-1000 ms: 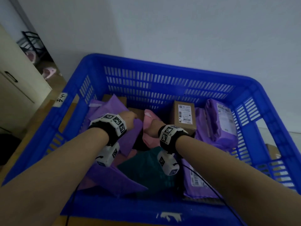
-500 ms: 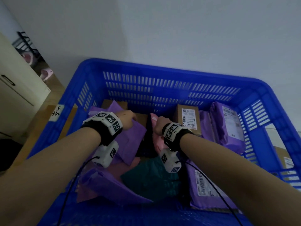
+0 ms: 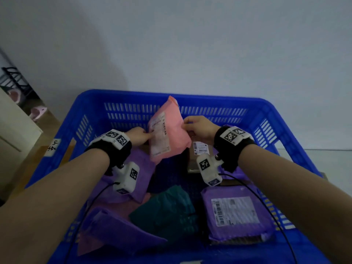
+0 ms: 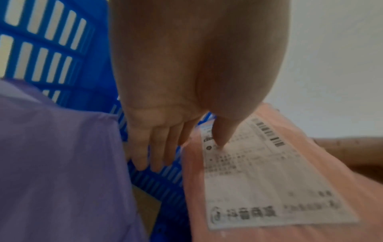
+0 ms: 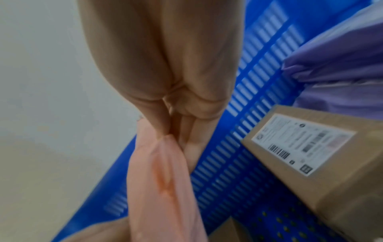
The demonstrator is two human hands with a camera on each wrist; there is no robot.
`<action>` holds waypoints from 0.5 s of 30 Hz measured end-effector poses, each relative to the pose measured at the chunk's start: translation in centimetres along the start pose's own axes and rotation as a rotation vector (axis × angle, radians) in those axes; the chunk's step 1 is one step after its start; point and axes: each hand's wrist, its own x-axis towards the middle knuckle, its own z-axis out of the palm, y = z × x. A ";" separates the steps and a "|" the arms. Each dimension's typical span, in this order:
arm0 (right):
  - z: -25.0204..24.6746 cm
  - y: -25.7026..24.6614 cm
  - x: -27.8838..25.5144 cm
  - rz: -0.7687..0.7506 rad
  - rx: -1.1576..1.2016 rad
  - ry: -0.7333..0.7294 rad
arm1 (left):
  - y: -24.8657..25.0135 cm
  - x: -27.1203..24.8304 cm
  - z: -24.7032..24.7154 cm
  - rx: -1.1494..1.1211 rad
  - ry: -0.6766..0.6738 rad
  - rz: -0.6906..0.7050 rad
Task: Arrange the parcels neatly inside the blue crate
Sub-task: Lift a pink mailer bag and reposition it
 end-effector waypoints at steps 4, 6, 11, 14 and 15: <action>-1.7 0.4 -0.8 -0.030 0.075 -0.002 | 1.5 -0.7 0.6 -0.600 -0.062 -0.120; -2.5 0.7 -1.1 -0.035 0.117 0.020 | 2.1 -1.2 0.7 -0.672 -0.095 -0.110; -4.2 1.5 -2.1 0.001 0.109 0.107 | 3.3 -2.3 0.6 -0.814 -0.146 -0.059; -5.0 2.5 -2.4 0.031 0.103 0.184 | 4.2 -2.3 1.2 -0.823 -0.195 -0.017; -5.4 2.9 -2.5 0.035 0.091 0.225 | 4.5 -2.2 1.7 -0.805 -0.211 -0.004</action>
